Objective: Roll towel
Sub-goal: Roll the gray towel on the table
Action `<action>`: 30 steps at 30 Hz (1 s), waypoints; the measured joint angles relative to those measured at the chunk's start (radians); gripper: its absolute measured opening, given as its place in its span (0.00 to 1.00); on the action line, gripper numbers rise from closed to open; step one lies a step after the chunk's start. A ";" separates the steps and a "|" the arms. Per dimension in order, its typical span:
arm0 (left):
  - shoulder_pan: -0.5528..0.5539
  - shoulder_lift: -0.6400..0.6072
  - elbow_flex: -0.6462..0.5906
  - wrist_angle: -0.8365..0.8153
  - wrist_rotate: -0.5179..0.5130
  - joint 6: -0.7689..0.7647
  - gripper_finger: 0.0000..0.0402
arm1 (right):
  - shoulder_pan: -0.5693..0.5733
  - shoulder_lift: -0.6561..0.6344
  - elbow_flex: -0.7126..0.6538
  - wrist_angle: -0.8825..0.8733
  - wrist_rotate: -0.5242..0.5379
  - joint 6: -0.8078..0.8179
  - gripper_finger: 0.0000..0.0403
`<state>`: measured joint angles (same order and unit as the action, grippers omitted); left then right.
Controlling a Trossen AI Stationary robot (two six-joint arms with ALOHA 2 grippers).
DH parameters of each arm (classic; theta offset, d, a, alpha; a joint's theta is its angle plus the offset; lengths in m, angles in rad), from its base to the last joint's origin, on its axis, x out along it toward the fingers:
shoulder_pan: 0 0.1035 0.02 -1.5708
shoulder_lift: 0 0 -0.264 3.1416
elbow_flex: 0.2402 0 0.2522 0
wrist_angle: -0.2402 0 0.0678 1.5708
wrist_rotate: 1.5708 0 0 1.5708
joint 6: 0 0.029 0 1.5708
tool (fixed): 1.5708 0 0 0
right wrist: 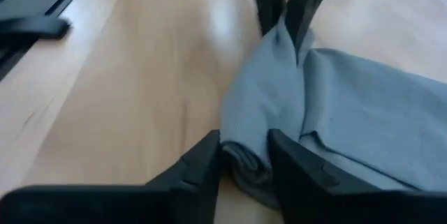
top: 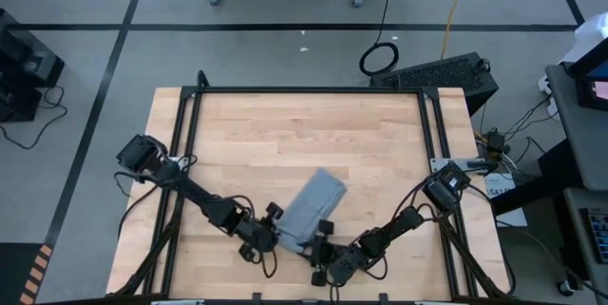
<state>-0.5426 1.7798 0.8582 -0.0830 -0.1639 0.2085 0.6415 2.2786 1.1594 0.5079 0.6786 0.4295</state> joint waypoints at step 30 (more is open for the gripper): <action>-0.009 0.001 0.002 0.022 0.159 -0.731 0.06 | -0.202 -0.157 0.002 -0.519 0.010 0.125 0.06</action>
<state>-0.5519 1.7810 0.8598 -0.0613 -0.0045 -0.5224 0.4391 2.1220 1.1615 -0.0109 0.6882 0.5548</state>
